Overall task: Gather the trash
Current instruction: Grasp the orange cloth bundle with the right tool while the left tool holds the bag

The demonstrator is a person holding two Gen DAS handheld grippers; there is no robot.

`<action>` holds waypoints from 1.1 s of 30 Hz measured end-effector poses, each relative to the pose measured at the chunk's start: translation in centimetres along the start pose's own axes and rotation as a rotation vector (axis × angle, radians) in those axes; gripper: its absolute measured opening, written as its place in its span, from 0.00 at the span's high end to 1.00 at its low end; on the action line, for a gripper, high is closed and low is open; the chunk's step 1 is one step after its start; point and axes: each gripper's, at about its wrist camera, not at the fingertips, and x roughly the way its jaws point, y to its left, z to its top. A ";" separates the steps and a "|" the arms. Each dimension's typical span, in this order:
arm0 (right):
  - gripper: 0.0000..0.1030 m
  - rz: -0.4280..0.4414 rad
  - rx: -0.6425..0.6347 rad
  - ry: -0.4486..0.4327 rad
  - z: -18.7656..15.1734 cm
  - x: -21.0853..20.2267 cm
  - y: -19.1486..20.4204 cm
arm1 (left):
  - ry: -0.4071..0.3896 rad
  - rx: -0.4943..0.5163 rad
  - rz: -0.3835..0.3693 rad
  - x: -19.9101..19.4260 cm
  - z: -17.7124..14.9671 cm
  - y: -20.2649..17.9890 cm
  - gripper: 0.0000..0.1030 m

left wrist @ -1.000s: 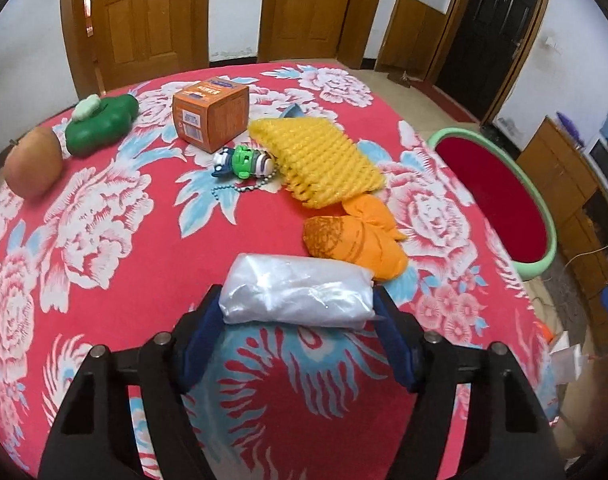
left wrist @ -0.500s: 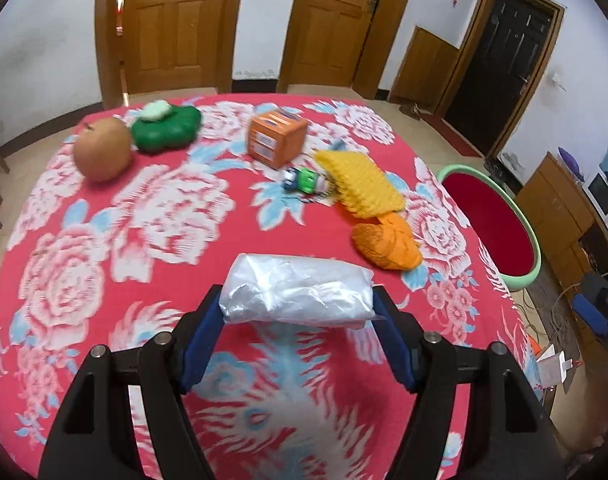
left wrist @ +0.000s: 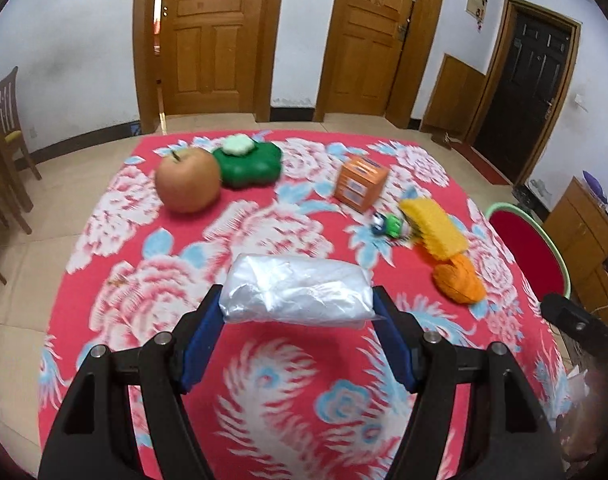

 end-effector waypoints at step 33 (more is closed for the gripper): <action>0.55 -0.068 -0.085 0.090 1.4 10.1 1.0 | -0.010 -0.050 -0.034 -0.4 -0.1 -0.2 0.30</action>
